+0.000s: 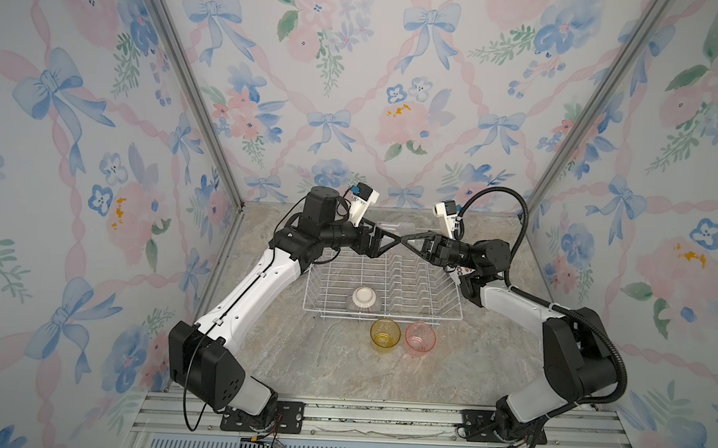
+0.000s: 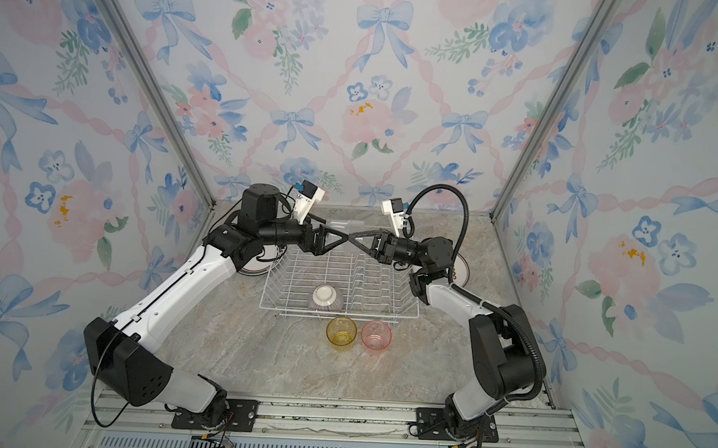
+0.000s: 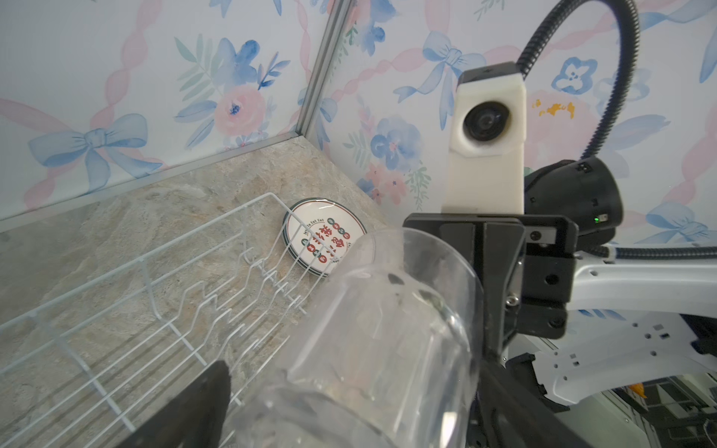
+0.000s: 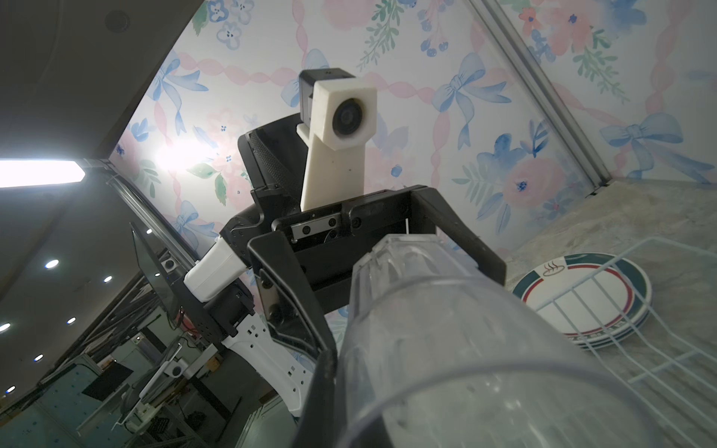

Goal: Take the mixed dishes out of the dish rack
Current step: 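Grasp the clear glass with the right gripper and open the left gripper, then carry the clear glass with the right gripper to the table nearer the robot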

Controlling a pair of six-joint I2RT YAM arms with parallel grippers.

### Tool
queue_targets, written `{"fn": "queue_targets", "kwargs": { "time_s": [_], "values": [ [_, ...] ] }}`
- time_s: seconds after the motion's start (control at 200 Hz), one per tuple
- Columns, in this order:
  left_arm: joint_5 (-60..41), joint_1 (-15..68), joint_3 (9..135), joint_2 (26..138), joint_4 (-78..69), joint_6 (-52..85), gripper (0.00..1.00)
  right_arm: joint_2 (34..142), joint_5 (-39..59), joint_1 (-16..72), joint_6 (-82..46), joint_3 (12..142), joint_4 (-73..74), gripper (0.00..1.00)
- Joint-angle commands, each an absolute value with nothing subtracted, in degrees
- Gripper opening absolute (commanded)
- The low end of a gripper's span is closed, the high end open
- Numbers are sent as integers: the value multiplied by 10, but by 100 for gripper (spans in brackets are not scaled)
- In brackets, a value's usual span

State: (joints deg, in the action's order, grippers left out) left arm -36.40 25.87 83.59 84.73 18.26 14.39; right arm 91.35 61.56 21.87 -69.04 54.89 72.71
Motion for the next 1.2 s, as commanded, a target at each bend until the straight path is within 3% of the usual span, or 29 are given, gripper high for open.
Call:
{"fn": "queue_targets", "kwargs": {
  "time_s": [0.0,0.245,0.42,0.67,0.93,1.195],
  "values": [
    [-291,251,838,833,187,129,98,862,619,223,-596,572,641,0],
    [-184,235,804,762,169,133,98,773,518,259,-192,643,96,0],
    [-41,233,764,706,170,129,98,761,401,311,-23,726,-162,0],
    [110,215,734,675,171,105,98,788,210,469,129,795,-388,0],
    [114,163,705,664,170,106,98,858,76,629,176,837,-509,0],
    [94,149,696,658,170,104,98,957,7,713,195,893,-571,0]
  ]
}}
